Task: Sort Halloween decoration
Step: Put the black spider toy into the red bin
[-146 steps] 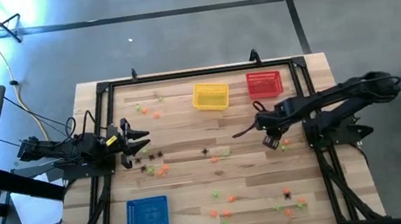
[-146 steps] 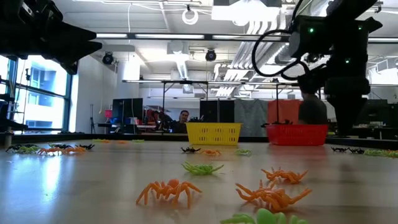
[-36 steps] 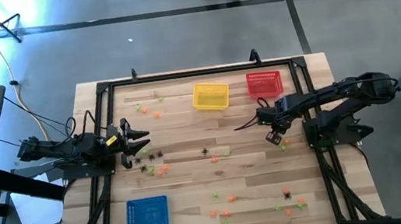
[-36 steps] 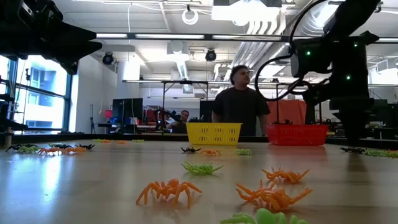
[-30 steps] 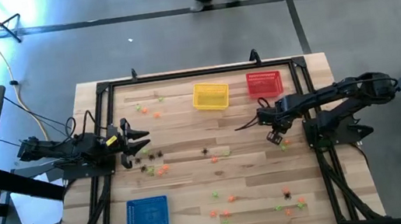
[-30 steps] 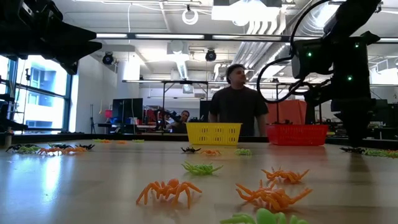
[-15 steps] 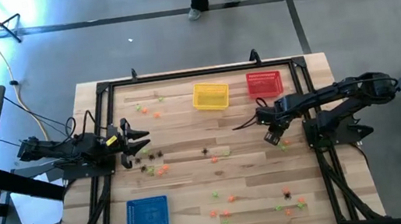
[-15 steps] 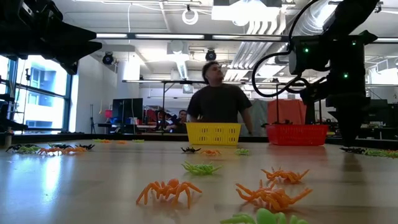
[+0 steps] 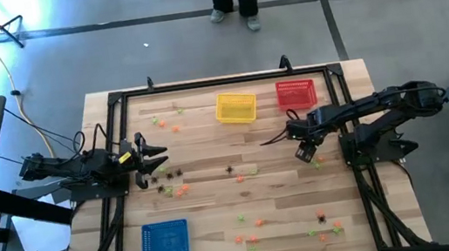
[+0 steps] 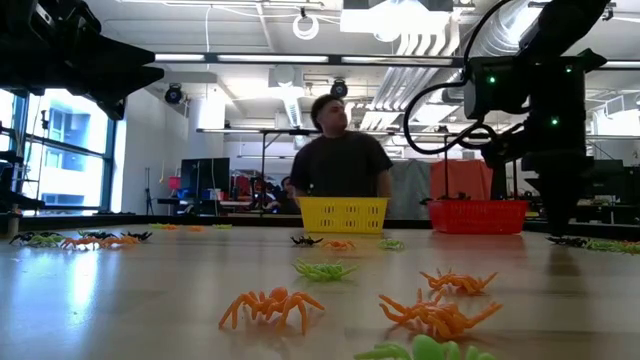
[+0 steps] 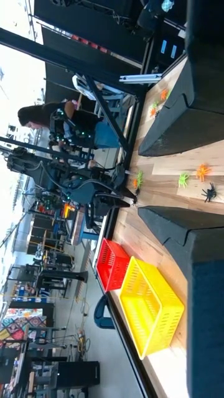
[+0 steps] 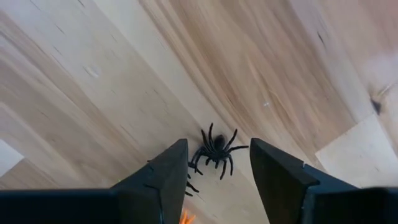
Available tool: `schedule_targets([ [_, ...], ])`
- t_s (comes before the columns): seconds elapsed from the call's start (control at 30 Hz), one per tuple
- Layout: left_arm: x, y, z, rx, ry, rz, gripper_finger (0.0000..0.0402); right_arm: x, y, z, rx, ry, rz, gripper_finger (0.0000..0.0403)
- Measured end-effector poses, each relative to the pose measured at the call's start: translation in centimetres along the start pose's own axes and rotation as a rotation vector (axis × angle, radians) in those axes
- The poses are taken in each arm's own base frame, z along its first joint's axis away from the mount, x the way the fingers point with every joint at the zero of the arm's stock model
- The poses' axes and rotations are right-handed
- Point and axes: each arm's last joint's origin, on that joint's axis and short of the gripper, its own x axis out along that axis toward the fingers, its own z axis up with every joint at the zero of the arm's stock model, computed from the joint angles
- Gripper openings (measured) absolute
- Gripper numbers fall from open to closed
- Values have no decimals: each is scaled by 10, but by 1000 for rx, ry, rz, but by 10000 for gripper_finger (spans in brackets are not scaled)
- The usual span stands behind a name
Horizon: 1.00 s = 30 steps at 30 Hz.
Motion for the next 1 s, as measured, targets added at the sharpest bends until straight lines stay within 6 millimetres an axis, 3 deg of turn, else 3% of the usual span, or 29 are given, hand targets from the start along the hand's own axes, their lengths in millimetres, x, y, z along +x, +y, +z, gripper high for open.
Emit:
schedule_targets([
  [0.8, 0, 0, 0, 0, 1, 0, 129, 18, 4, 5, -8, 71, -48, 169],
  [1.0, 0, 0, 0, 0, 1, -1, 129, 19, 4, 5, -1, 69, -42, 119],
])
